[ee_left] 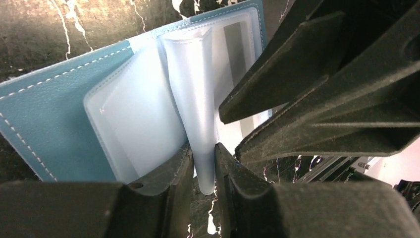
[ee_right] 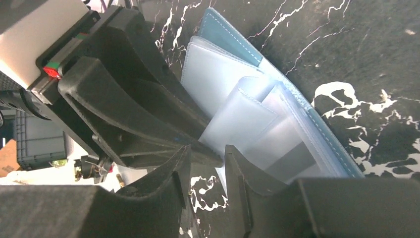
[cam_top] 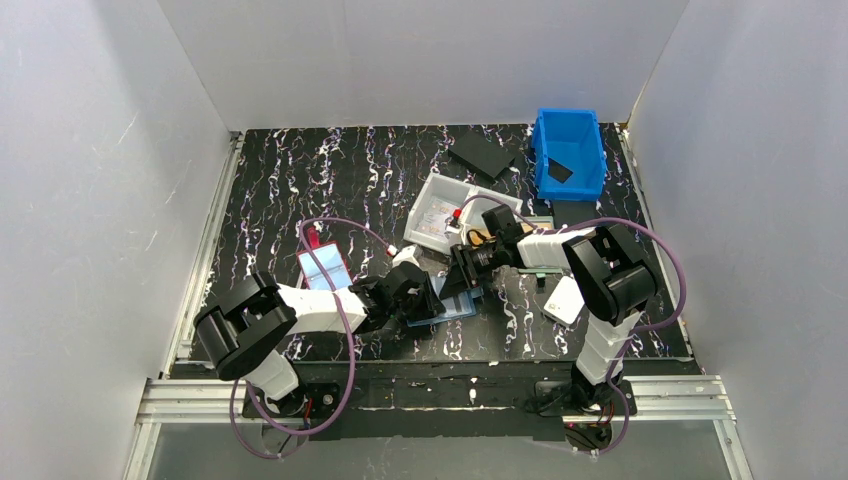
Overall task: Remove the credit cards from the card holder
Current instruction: Open the card holder at the center of the board.
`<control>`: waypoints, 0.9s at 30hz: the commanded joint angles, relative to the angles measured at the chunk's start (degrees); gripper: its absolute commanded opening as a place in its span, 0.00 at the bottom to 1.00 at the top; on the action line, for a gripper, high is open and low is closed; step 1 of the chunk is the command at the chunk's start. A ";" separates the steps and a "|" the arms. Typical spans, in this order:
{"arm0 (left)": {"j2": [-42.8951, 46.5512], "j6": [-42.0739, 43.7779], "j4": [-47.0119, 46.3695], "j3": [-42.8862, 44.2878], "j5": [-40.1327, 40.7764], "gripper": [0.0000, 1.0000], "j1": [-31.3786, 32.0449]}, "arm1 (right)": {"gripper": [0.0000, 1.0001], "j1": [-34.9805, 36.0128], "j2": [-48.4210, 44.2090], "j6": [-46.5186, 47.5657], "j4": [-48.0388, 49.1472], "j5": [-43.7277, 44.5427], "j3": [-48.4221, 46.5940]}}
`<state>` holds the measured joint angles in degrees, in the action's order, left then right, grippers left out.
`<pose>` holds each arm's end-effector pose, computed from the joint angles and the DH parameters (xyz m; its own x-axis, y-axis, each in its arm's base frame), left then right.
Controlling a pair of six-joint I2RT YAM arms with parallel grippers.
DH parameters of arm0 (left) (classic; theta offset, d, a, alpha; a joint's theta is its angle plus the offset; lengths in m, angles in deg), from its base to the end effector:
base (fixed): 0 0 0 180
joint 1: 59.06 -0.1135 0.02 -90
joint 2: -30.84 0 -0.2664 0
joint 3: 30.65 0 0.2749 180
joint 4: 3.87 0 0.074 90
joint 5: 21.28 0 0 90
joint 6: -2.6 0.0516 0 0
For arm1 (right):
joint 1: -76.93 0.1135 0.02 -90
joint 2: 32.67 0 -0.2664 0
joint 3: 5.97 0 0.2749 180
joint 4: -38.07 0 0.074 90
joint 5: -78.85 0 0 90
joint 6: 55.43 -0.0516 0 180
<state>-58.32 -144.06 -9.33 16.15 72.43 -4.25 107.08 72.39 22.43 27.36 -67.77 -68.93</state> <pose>0.1869 -0.2593 0.1193 -0.8466 -0.2461 -0.4720 0.1428 0.7492 -0.6467 0.2854 0.2156 0.1049 -0.8234 -0.3444 -0.4510 -0.5520 0.3014 0.7775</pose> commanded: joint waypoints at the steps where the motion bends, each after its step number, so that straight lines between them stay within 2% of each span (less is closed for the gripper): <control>1: -1.80 -0.98 9.26 -3.95 3.43 0.20 -0.47 | 0.41 0.11 -1.89 2.27 -1.29 -2.24 -0.69; 5: -0.75 -2.61 9.19 -5.37 3.98 0.19 -0.66 | 0.41 -0.14 -4.42 11.68 -10.55 6.24 -3.41; 10: -0.32 -2.97 9.19 -5.72 3.85 0.19 -0.75 | 0.38 -0.94 -6.59 13.98 -12.03 13.70 -3.16; 27: 0.21 -3.10 9.10 -6.25 3.88 0.19 -0.75 | 0.39 -1.66 -6.96 14.43 -13.58 21.07 -2.97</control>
<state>-57.12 -149.18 -11.91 13.18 73.70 -4.58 106.18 66.99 34.85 15.49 -52.97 -71.09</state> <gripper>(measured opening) 0.188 0.383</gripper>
